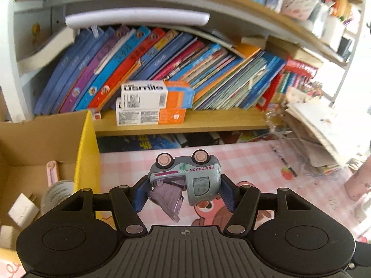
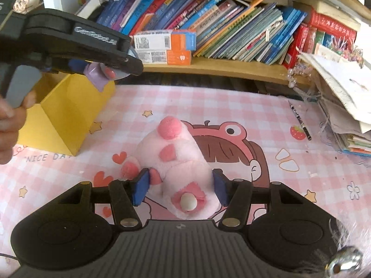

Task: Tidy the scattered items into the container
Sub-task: 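Carry the toy car and pink plush with both grippers over the yellow box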

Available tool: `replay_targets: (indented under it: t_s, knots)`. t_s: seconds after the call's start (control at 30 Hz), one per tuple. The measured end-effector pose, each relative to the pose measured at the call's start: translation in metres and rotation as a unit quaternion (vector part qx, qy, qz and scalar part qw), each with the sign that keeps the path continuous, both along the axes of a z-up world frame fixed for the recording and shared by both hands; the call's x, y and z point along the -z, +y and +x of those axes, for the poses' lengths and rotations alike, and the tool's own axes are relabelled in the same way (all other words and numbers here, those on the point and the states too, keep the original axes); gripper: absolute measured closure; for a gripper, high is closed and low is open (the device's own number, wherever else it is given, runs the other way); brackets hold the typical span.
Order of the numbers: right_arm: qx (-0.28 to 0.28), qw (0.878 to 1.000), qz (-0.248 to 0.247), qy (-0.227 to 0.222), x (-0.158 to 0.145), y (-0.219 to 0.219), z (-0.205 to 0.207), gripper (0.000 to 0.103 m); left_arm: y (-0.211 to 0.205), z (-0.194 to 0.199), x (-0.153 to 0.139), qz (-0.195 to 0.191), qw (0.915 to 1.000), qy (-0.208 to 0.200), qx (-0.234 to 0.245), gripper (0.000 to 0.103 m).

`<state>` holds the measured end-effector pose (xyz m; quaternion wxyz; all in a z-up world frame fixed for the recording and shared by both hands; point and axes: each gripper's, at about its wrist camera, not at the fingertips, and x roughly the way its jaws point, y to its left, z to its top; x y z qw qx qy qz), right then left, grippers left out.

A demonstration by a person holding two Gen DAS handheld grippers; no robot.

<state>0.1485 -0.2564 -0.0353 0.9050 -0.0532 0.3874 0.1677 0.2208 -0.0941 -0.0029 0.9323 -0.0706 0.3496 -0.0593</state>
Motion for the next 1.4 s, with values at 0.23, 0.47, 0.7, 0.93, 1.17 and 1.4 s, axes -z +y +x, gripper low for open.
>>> replay_targets:
  t_s: [0.23, 0.47, 0.7, 0.93, 1.17, 1.4]
  knots:
    - [0.002, 1.000, 0.000, -0.006, -0.013, 0.003, -0.020, 0.048, 0.023, -0.042, -0.015, -0.047, 0.9989, 0.000, -0.004, 0.041]
    - [0.003, 1.000, 0.007, -0.018, -0.029, 0.007, -0.042, 0.048, 0.049, -0.092, -0.026, -0.037, 0.9992, -0.012, -0.010, 0.041]
    - [-0.003, 0.999, 0.006, -0.032, -0.042, 0.014, -0.065, 0.048, 0.081, -0.137, -0.028, -0.038, 0.9982, -0.014, -0.043, 0.041]
    - [-0.019, 0.999, 0.004, -0.039, -0.051, 0.025, -0.081, 0.048, 0.106, -0.167, -0.028, -0.048, 0.9956, -0.018, -0.078, 0.041]
    - [-0.037, 0.998, 0.012, -0.040, -0.056, 0.040, -0.088, 0.048, 0.120, -0.181, -0.032, -0.051, 0.9938, -0.023, -0.096, 0.041]
    - [-0.057, 0.997, 0.022, -0.048, -0.065, 0.058, -0.087, 0.048, 0.132, -0.190, -0.046, -0.043, 0.9932, -0.039, -0.101, 0.041]
